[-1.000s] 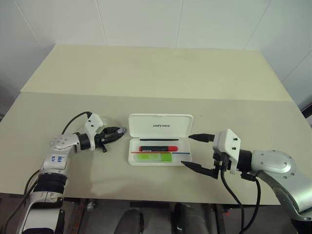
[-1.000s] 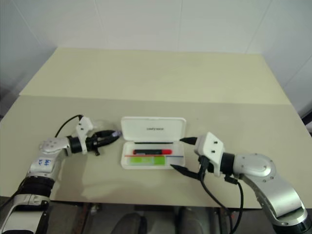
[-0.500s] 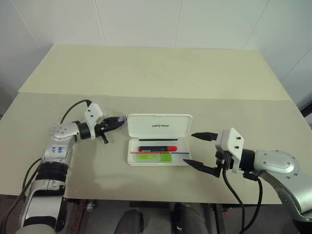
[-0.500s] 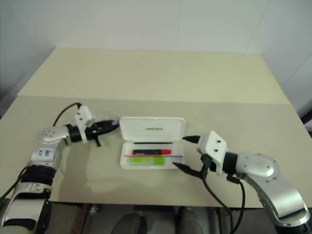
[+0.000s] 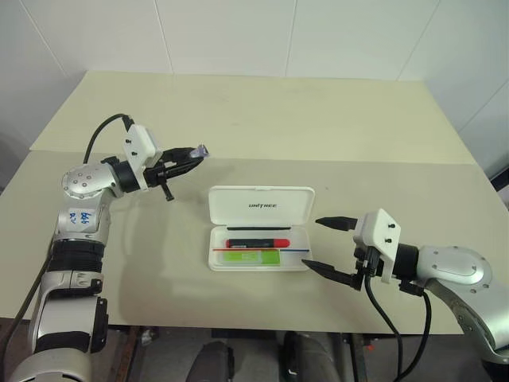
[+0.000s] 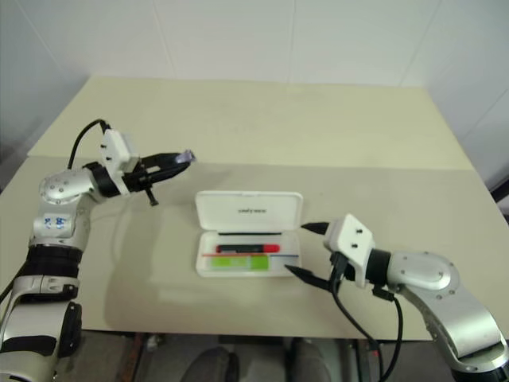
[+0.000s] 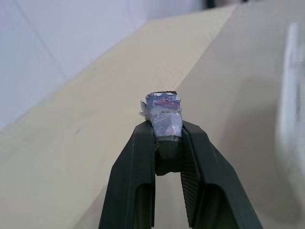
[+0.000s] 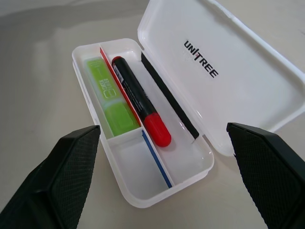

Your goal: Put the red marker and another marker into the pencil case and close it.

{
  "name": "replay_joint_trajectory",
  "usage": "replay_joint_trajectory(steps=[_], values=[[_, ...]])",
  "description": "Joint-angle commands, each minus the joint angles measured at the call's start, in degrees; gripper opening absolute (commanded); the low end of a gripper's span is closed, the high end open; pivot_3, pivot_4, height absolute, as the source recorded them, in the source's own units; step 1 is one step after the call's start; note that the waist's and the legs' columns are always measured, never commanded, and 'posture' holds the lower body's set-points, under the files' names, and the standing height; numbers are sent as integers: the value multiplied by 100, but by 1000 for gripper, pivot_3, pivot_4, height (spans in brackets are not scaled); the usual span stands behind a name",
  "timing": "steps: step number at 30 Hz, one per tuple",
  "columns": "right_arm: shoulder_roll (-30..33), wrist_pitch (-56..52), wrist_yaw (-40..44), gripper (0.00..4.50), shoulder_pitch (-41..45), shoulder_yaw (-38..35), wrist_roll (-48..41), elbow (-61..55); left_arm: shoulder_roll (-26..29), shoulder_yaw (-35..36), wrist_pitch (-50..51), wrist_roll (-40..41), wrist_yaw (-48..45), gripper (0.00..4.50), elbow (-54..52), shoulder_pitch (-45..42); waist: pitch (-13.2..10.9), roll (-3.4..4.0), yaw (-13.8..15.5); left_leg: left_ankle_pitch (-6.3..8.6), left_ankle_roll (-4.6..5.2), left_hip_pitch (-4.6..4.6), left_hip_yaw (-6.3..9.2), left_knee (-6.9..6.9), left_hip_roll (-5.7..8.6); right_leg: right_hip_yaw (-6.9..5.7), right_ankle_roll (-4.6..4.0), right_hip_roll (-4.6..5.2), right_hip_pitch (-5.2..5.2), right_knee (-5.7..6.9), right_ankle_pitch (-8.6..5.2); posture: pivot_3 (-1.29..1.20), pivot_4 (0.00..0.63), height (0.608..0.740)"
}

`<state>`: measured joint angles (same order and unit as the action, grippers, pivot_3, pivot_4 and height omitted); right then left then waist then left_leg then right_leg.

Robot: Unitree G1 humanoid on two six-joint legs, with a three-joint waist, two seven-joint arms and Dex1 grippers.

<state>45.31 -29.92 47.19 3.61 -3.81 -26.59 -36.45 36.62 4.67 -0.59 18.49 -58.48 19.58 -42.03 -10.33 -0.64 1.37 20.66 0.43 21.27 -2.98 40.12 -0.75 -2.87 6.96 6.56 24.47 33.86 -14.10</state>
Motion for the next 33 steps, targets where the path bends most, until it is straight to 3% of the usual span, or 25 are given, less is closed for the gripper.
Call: replay_joint_trajectory(steps=[1, 13, 21, 26, 33], values=[[85, 19, -16, 4500, -54, -290, -128, -298, -15, 135, 601, 494, -35, 367, -902, 81, 0, 0, -1, 0, 0, 0, 0, 0, 0, 0, 0, 0, 0, 0, 0, 0, 150, 740], [97, 615, 545, 4500, -1368, -1421, -392, -394, -621, -312, 1822, 1107, 75, 367, -2556, 227, -1, -3, 9, -2, 1, -4, 1, 7, 1, 5, 3, -1, -5, 3, 2, 0, 150, 740], [136, 1212, 1098, 4500, -2444, -1982, -228, -100, -1263, -806, 2138, 1267, 6, 367, -2845, 514, -1, -3, 10, -6, 0, -12, 2, 8, 1, 8, 4, -3, -12, 4, 3, 0, 150, 740], [162, 1874, 1763, 4500, -3399, -2236, 20, 71, -1417, -1092, 2296, 1307, -127, 367, -3013, 795, -1, -1, 15, -8, 0, -15, 4, 8, 2, 12, 5, -3, -14, 4, 3, 0, 150, 740], [48, 2103, 1907, 4500, -3887, -2555, -36, 130, -1456, -1442, 2277, 1172, -247, 367, -3125, 997, -1, -2, 8, -12, 3, -26, 12, 15, 4, 22, 3, -2, -20, -3, 6, 0, 150, 740]])
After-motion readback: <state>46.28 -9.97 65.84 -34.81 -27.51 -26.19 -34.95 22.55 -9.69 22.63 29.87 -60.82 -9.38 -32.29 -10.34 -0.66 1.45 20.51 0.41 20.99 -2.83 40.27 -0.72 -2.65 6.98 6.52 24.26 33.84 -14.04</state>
